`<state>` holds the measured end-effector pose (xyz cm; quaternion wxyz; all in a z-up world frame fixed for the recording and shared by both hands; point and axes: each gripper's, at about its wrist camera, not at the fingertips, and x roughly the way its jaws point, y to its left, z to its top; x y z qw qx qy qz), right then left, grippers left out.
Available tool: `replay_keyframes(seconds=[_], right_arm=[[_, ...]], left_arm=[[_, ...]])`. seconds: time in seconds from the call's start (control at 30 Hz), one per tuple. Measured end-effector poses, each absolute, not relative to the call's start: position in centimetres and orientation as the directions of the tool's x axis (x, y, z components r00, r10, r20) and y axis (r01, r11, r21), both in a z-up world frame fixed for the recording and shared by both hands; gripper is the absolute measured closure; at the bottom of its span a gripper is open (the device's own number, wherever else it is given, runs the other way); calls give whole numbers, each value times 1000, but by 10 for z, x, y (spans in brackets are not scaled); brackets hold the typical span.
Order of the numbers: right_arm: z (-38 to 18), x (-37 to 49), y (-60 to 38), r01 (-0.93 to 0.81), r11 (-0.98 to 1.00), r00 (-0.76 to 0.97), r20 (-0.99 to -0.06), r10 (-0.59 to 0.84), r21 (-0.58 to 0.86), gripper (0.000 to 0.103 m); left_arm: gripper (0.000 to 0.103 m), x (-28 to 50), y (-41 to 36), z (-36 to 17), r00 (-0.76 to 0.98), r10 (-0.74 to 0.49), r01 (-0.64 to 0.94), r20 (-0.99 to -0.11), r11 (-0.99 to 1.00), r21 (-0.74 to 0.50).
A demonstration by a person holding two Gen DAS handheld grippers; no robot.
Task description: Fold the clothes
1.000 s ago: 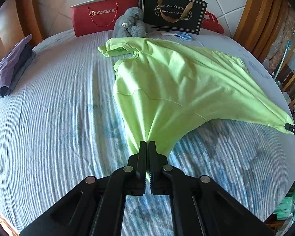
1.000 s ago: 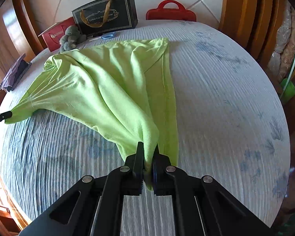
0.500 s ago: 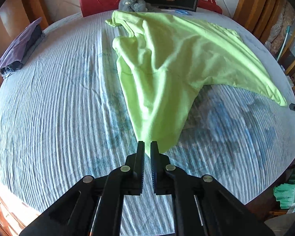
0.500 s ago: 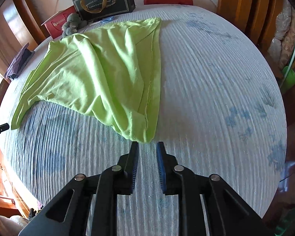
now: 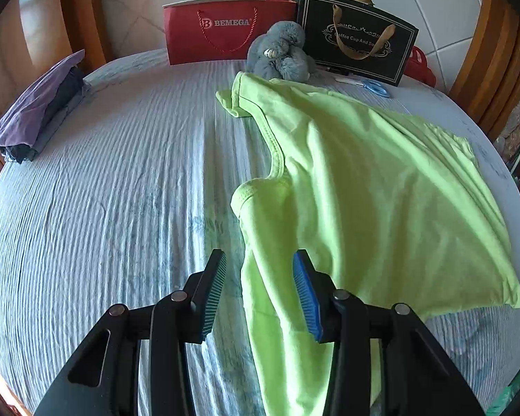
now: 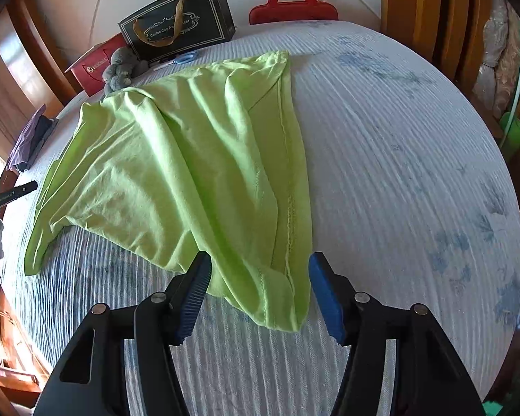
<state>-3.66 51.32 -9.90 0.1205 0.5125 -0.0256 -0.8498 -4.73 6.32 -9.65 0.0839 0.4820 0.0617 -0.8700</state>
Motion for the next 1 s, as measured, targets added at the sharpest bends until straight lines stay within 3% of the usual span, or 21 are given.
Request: replay_keyframes(seconds=[0.23, 0.27, 0.3, 0.47, 0.57, 0.7, 0.73, 0.77, 0.87, 0.93, 1.0], right_arm=[[-111, -60, 503, 136, -977, -417, -884, -209, 167, 43], [-115, -63, 501, 126, -978, -405, -891, -206, 169, 43], [-118, -66, 499, 116, -979, -393, -897, -203, 171, 43], [-125, -72, 483, 121, -991, -364, -926, -102, 61, 70], [-126, -71, 488, 116, -991, -345, -932, -106, 70, 77], [-126, -68, 499, 137, -983, -311, -937, -157, 119, 77], [-126, -68, 500, 151, -980, -295, -941, -167, 127, 71], [-120, -69, 502, 163, -979, -306, -938, -165, 119, 58], [-89, -74, 508, 201, -974, -399, -899, -180, 106, 51], [-62, -86, 510, 221, -969, -486, -850, -204, 107, 43], [-44, -109, 506, 246, -964, -537, -813, -224, 103, 23]], left_arm=[[65, -95, 54, -128, -481, -27, 161, -876, -985, -58], [92, -97, 57, -130, -477, -46, 151, -878, -988, -31], [102, -96, 60, -131, -476, -66, 150, -877, -989, -7], [102, -78, 60, -126, -473, -135, 215, -871, -976, 34], [102, -56, 40, -121, -456, -141, 306, -879, -952, -6], [102, -23, 35, -127, -383, -153, 343, -911, -939, 13], [102, -17, 38, -127, -367, -166, 345, -915, -938, 31], [99, -12, 38, -123, -364, -166, 357, -917, -934, 27], [95, -9, 35, -97, -416, -156, 387, -896, -922, -19], [80, -20, 33, -73, -486, -141, 373, -863, -926, -59], [53, -47, 37, -53, -551, -138, 336, -823, -939, -68]])
